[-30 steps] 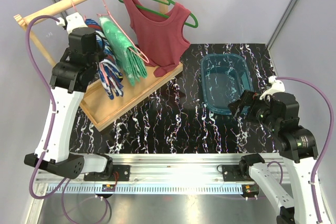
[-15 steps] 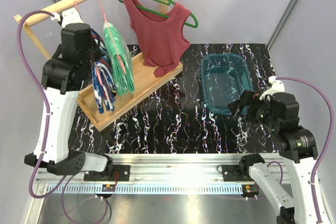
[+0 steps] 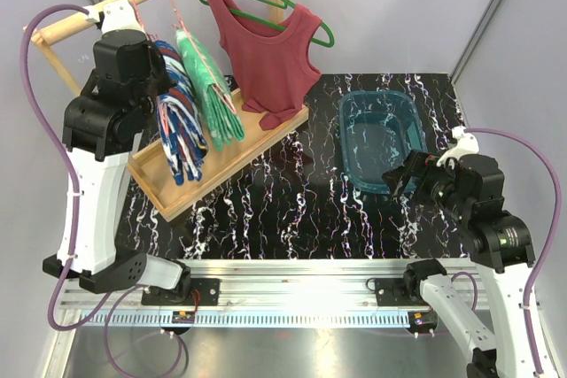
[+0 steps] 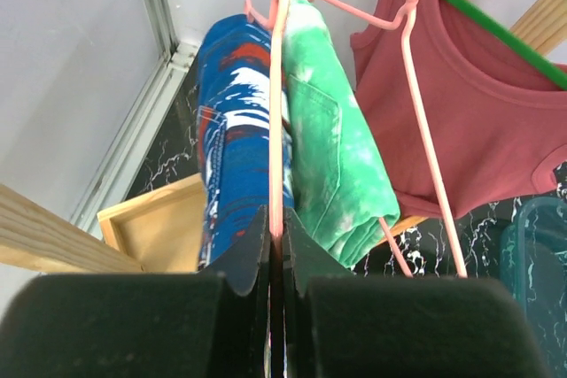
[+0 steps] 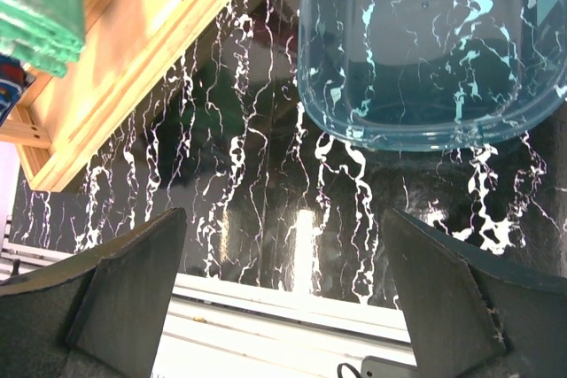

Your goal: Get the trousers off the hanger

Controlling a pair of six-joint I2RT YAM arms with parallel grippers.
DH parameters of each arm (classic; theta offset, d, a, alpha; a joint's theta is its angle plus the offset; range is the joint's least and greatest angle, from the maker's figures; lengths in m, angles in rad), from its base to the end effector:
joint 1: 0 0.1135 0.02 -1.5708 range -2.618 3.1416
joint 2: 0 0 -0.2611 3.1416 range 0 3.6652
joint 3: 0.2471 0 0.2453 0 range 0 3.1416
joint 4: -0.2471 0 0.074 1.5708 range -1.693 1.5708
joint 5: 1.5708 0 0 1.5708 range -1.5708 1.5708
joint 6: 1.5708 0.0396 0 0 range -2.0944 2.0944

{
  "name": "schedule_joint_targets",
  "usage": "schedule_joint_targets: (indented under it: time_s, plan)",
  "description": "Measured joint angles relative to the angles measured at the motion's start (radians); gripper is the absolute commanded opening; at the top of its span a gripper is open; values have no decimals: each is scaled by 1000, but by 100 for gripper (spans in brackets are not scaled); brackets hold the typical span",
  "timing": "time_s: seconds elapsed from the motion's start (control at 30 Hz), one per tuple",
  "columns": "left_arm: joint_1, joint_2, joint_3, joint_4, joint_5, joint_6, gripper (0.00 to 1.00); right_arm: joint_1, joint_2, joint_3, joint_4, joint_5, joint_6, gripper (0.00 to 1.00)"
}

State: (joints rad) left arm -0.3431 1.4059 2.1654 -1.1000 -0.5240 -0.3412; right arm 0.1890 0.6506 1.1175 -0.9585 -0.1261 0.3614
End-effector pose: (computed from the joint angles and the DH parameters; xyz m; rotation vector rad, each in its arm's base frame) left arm 0.2048 -0.0521 0.5422 -0.3453 1.8320 0.0285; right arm 0.0948 0.0232 0.3788 0.1012 2.0891 0.4671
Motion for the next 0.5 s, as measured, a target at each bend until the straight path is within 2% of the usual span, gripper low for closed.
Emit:
schedule_joint_targets:
  time_s: [0.37, 0.5]
  plan:
    - [-31, -50, -5, 71, -4, 30, 0, 0, 92, 4, 135, -84, -6, 99]
    - [-49, -94, -37, 77, -3, 29, 0, 1, 158, 53, 186, -130, -16, 99]
